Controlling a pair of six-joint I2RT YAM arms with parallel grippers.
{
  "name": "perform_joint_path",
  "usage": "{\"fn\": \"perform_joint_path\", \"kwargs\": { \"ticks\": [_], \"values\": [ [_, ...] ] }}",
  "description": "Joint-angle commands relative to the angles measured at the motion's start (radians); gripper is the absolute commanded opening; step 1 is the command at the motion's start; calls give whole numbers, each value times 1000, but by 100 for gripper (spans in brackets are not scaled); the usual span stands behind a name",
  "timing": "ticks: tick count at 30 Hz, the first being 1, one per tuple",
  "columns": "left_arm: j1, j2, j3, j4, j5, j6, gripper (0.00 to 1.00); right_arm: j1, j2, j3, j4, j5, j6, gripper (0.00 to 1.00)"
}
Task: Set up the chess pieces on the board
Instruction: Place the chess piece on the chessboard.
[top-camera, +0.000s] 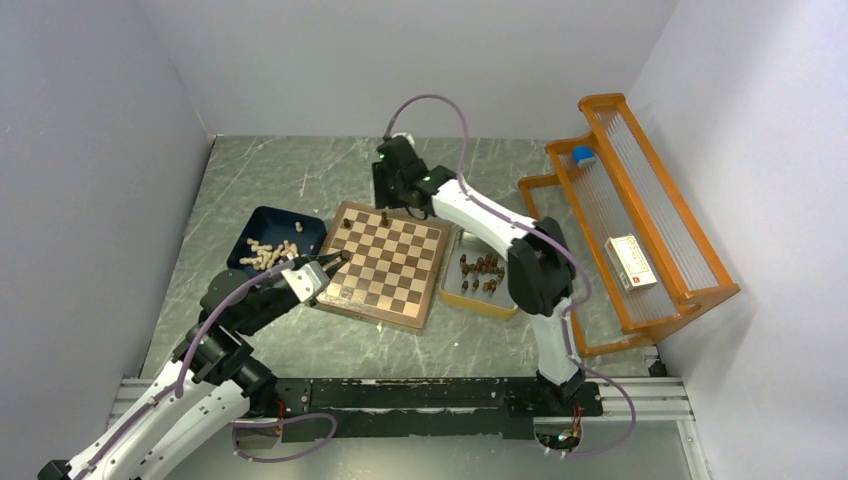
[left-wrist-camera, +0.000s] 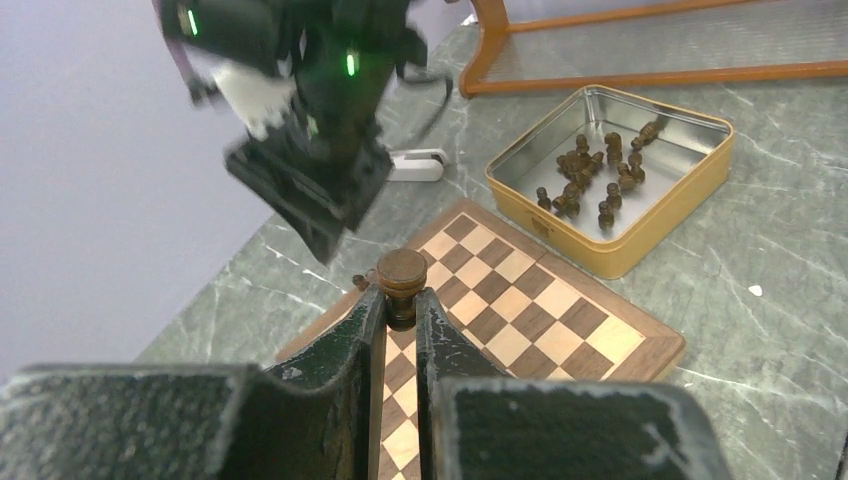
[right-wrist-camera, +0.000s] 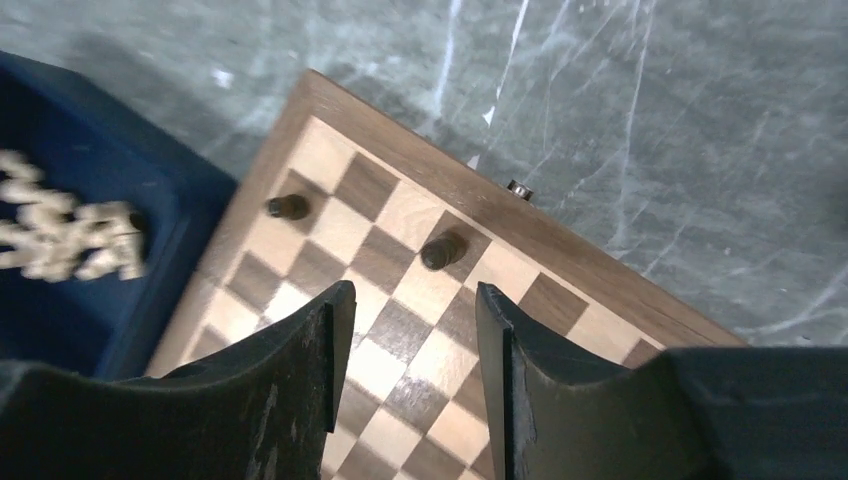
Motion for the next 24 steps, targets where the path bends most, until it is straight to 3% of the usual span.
{"fn": "perform_joint_path", "kwargs": {
  "ticks": [1,10,17,20,24],
  "values": [
    [3,45,24,16,-14,-63,5,-52,-195,-47,7,-158,33,51],
    [2,249,101,-63,-2,-107,5,-133,-530,-345,77,-574,35,43],
    [4,416,159,-107,71,-155,5,-125,-636,-485,179,-860,75,37],
    [4,452,165,-101,92,-176,5,-111,-642,-512,187,-878,78,36],
    [10,515,188,-147,-49,-232,5,-111,-625,-509,108,-617,56,36]
  ]
}}
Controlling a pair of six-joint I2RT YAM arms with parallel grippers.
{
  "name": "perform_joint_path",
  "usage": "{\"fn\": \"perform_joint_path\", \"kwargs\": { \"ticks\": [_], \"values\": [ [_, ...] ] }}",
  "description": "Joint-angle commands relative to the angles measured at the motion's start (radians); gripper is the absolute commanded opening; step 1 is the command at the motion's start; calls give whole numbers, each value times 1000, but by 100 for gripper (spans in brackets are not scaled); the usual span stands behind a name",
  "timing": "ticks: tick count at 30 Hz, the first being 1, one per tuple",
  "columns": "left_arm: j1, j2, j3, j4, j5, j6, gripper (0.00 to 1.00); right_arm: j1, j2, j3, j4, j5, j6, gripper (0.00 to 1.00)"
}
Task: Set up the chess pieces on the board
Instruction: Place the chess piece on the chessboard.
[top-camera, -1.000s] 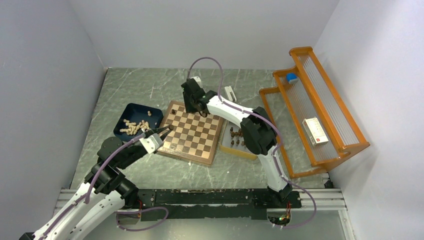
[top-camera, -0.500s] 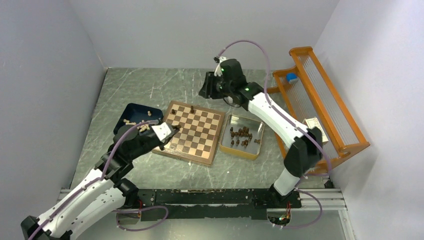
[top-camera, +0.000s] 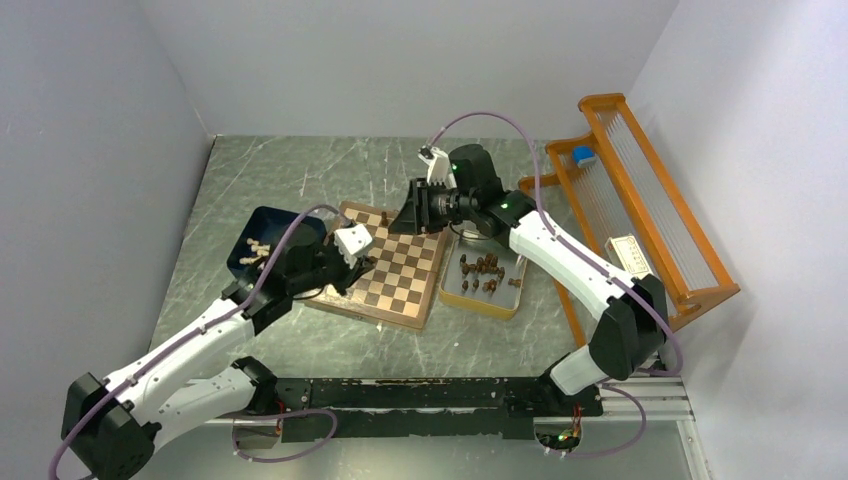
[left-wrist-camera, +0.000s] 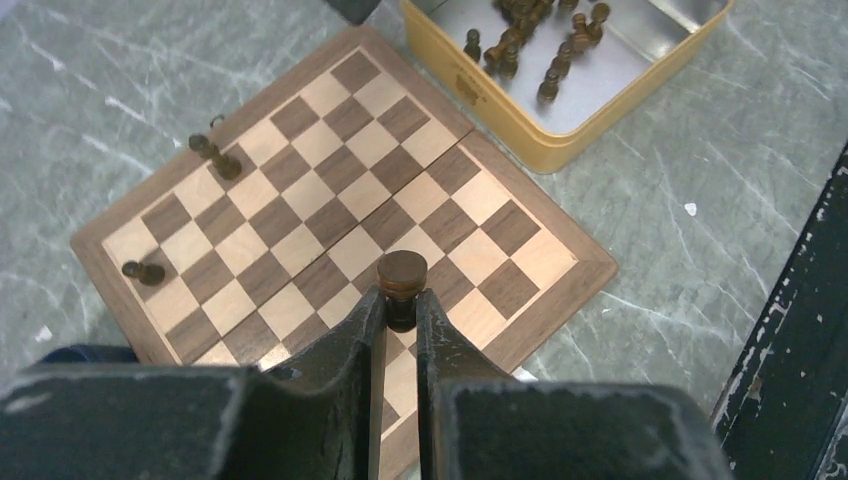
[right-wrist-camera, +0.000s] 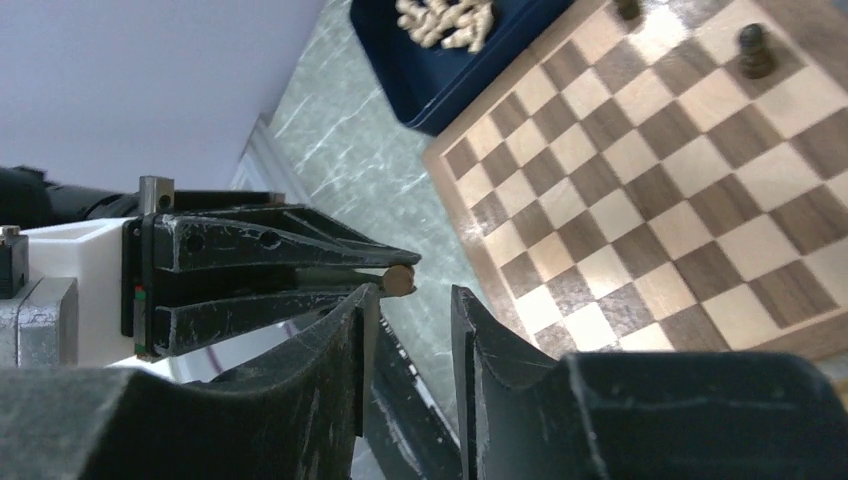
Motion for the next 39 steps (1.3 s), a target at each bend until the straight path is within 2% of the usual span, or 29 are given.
{"fn": "perform_joint_path", "kwargs": {
  "ticks": [1,4,7,9,12,17,20,23,26,28,30,34,37,38,39],
  "values": [
    [16,58,60,-65,-113,-80,5,1,6,-4,-30,194,-25,36],
    [54,110,78,-105,-135,-131,5,4,50,-2,-32,318,-34,34],
    [131,145,85,-129,-68,-180,5,6,92,0,-11,323,-37,37],
    [180,164,76,-122,0,-203,5,6,112,-13,18,291,-33,39],
    [208,185,57,-93,100,-209,5,2,145,-36,47,165,-13,39],
    [210,230,71,-97,147,-207,5,2,156,-89,124,-19,59,40],
    [211,261,91,-90,200,-252,5,11,141,-97,153,-57,26,43],
    [211,284,106,-71,309,-312,5,14,129,-103,151,-53,-67,46],
    [211,298,119,-81,379,-348,5,16,101,-133,183,-135,-190,46],
    [211,306,133,-107,414,-363,5,15,57,-204,254,-193,-299,47],
    [211,310,146,-131,446,-383,5,33,1,-279,332,-172,-402,46],
    [211,337,184,-200,495,-407,5,45,-130,-456,599,-265,-612,47],
    [211,352,199,-256,545,-392,5,60,-211,-559,706,-328,-753,51],
    [211,351,200,-263,570,-385,5,70,-224,-566,692,-357,-826,53],
    [211,347,196,-261,598,-385,5,87,-231,-558,640,-364,-920,59]
  ]
}}
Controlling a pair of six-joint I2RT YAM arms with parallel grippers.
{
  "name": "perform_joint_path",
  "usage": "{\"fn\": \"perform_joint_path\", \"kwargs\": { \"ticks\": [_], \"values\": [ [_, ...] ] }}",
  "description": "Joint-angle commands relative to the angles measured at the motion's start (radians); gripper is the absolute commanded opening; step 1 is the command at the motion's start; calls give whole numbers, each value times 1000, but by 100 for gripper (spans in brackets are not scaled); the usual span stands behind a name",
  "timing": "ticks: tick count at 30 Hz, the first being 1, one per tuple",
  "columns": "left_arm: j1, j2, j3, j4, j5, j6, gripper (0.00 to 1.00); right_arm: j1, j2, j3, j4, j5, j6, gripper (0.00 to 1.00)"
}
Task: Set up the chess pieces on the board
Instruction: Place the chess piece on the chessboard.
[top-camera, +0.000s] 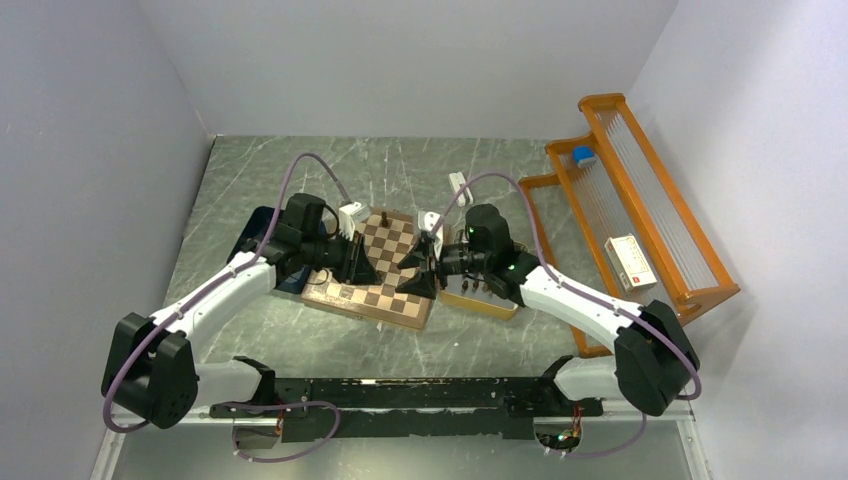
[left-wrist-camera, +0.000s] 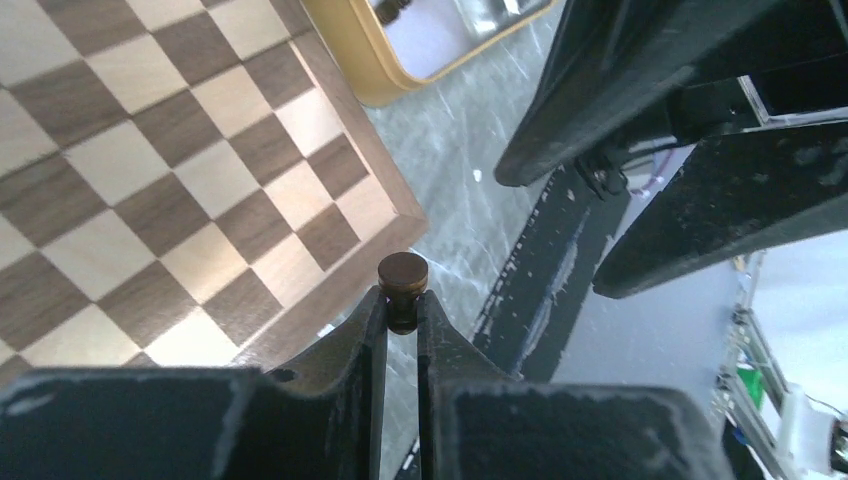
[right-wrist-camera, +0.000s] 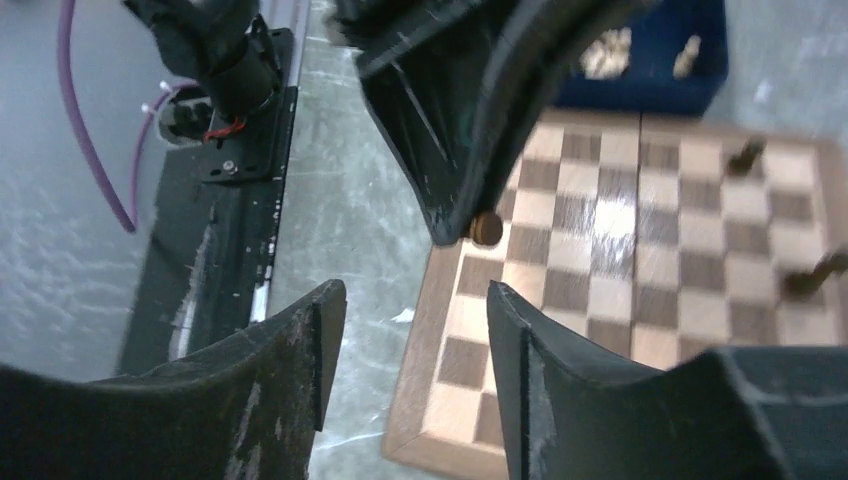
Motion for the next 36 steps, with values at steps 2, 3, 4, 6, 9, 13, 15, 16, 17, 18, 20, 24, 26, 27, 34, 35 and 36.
{"fn": "perform_joint_path", "kwargs": {
  "ticks": [2,3,4,6,9,13,15,16,17,18,20,24,26,27,34,35,36],
  "values": [
    [6,-10,25,-78,174,-9,5,79,-59,1,7,-68,-477,64],
    [5,-15,29,-86,178,-6,5,98,-59,9,-15,-48,-518,64],
    [4,-19,34,-100,177,2,5,113,-56,17,-28,-33,-545,64],
    [4,-23,45,-126,179,21,5,137,-49,29,-37,-9,-599,64],
    [4,-20,60,-150,204,38,5,173,-35,41,-49,24,-652,64],
    [4,-30,66,-156,235,41,5,202,-22,52,-82,86,-714,62],
    [4,-36,66,-156,249,42,5,215,-16,60,-115,115,-749,62],
    [4,-39,67,-156,256,42,5,223,-15,65,-131,129,-766,61],
    [4,-41,67,-156,261,42,5,229,-15,68,-146,138,-781,60],
    [4,-44,66,-156,265,42,5,233,-17,68,-152,144,-792,60],
    [3,-49,68,-160,265,42,5,245,-24,68,-160,160,-809,56],
    [4,-51,84,-176,261,49,5,270,-41,47,-150,193,-823,49],
    [4,-50,94,-182,260,50,6,279,-35,45,-170,205,-838,46],
    [4,-48,98,-183,262,46,6,285,-34,43,-196,215,-846,45],
    [3,-27,118,-178,285,42,5,307,-65,3,-204,261,-861,40],
    [4,-21,121,-185,285,47,6,309,-67,3,-211,269,-865,39],
    [4,-18,124,-187,285,49,6,313,-72,-1,-209,275,-868,38]
  ]
}}
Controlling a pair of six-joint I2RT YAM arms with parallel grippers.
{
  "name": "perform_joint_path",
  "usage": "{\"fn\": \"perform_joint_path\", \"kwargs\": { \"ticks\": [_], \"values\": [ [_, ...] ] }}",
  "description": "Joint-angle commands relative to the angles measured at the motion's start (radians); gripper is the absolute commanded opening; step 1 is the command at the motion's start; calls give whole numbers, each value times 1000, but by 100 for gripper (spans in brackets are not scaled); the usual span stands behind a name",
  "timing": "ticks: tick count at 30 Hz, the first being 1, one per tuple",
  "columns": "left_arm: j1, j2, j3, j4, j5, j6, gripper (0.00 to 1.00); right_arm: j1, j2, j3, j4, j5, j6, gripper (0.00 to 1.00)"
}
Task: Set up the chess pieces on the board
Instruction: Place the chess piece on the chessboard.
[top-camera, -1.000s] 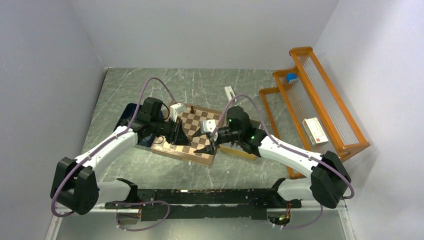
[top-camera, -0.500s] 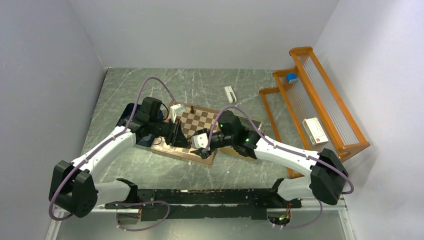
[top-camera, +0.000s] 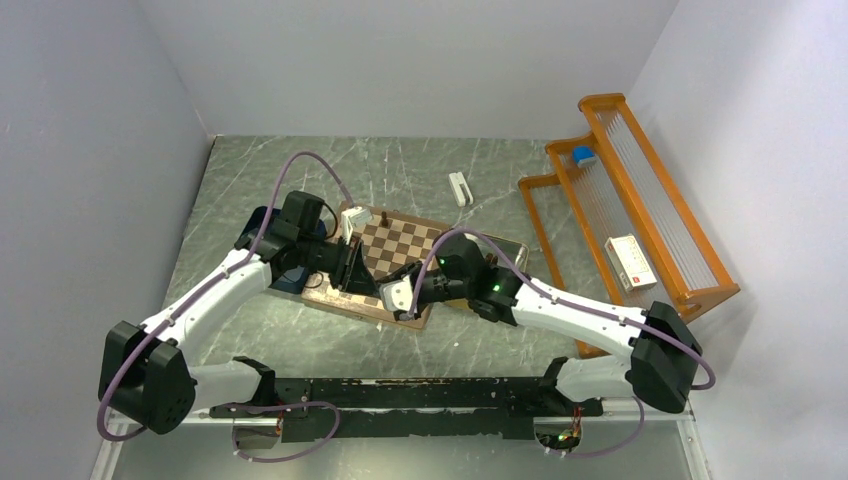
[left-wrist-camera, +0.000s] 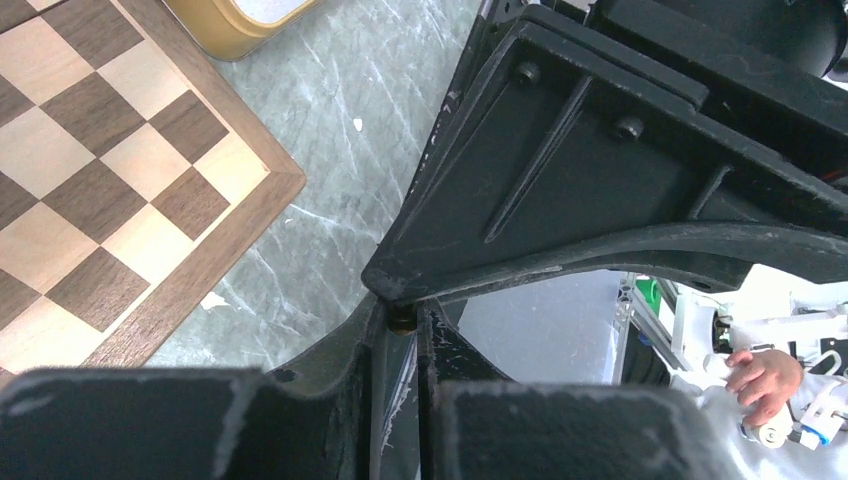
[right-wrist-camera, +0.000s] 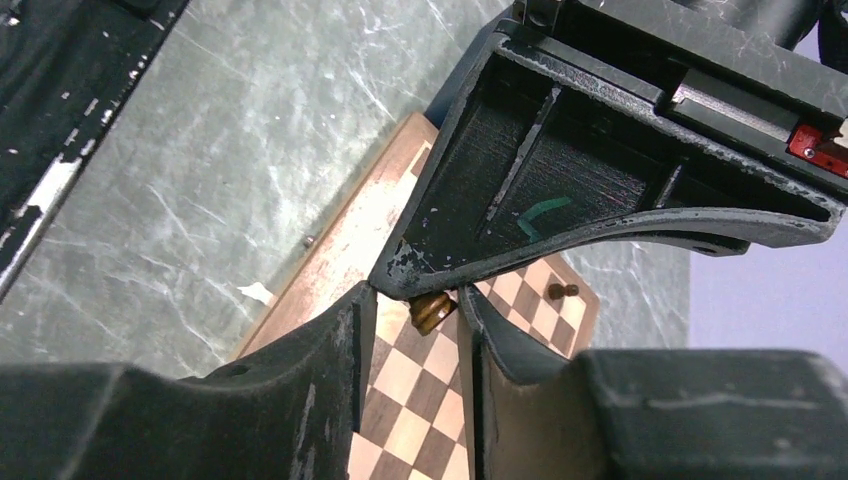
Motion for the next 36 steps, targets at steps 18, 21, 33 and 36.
{"fn": "perform_joint_path", "kwargs": {
  "ticks": [18,21,33,36],
  "values": [
    [5,30,58,47,-2,-23,12,43,-25,-106,108,114,67,0],
    [5,29,69,31,-35,-4,15,41,-22,-107,152,119,129,0],
    [5,-17,59,57,-142,-18,30,26,15,-87,248,148,309,0],
    [5,-22,78,19,-196,0,35,16,7,-98,283,171,341,0]
  ]
}}
